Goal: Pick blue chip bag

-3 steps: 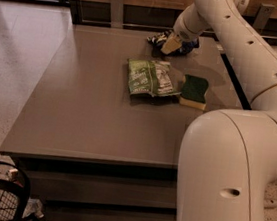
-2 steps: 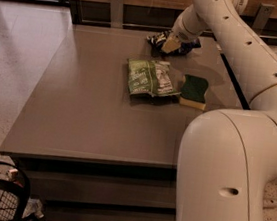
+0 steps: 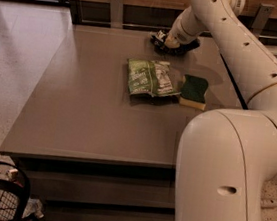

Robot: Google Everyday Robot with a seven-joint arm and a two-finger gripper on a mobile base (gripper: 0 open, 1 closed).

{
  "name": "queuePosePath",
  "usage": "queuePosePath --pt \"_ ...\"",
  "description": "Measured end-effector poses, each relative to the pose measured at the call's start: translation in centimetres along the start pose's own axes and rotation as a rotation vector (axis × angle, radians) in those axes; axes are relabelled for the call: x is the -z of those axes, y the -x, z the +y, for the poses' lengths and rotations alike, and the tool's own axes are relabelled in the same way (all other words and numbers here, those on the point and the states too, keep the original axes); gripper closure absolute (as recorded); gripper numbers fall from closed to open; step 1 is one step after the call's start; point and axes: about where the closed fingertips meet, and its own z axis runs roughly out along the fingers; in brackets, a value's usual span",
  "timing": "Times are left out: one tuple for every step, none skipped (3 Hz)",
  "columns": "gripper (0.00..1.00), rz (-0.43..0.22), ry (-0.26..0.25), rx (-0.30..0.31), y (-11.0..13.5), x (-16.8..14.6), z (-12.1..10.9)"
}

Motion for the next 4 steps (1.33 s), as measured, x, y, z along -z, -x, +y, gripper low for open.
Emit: queuePosePath --pt "1.00 0.000 0.000 0.000 0.0 0.0 0.0" --pt "1.00 -0.050 0.002 0.044 1.8 1.6 -0.7" --pt "1.00 -0.080 -0.033 0.098 3.7 4.7 -2.1" --pt "1.00 -0.092 -0.081 0.143 5.2 8.0 -3.6"
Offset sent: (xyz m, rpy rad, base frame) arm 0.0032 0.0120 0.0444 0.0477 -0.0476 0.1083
